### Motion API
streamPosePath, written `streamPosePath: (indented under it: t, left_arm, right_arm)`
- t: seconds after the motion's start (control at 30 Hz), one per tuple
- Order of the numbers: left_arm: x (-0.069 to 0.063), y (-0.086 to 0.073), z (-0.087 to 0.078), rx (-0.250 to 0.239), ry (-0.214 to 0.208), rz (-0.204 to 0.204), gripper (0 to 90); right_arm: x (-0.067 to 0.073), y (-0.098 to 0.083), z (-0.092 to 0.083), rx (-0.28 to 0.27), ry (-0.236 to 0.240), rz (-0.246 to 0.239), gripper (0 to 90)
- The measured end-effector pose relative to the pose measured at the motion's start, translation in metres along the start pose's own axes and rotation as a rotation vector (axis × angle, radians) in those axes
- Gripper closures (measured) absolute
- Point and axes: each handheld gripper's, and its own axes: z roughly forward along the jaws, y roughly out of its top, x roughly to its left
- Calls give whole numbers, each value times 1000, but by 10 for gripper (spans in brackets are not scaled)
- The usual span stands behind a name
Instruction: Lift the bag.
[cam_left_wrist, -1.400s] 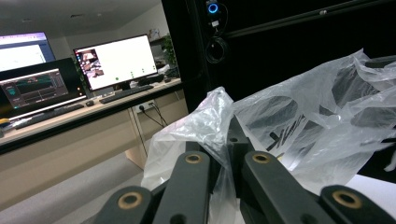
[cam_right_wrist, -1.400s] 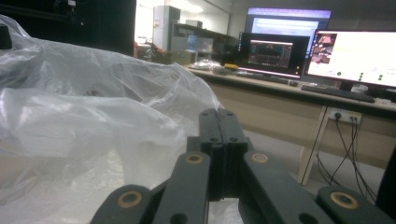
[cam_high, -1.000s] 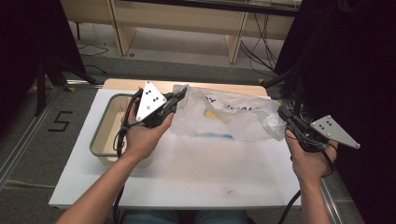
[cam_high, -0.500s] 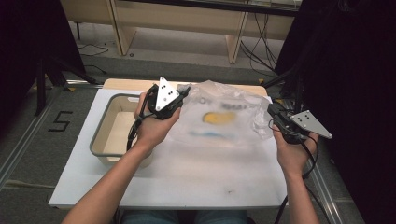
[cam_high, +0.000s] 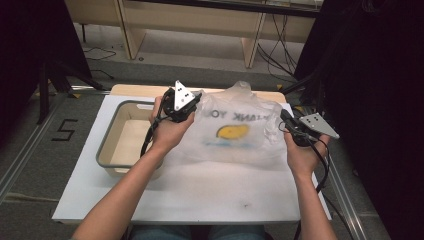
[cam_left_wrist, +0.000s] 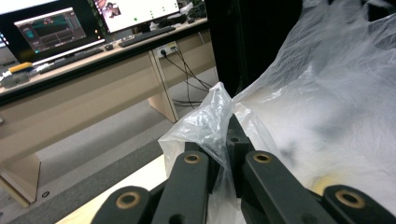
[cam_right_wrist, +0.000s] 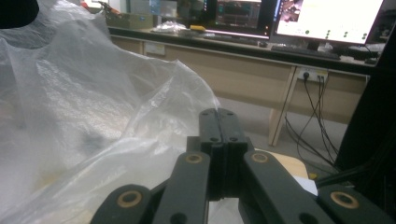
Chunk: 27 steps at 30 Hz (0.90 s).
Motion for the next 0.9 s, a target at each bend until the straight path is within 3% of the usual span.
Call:
streamPosePath:
  t: [0.27,0.6,0.73,0.9]
  left_arm:
    - [3,-5,9,30,5,-11,880]
    - [4,-7,13,41,3,-11,852]
    - [3,-7,14,49,-4,-12,748]
    - [3,-5,11,46,6,-52,535]
  right_arm:
    - [1,-10,13,45,-12,19,900]
    - [-2,-14,16,71,-26,33,900]
    - [-3,-15,17,81,-35,35,900]
    - [-3,-15,19,92,-48,40,900]
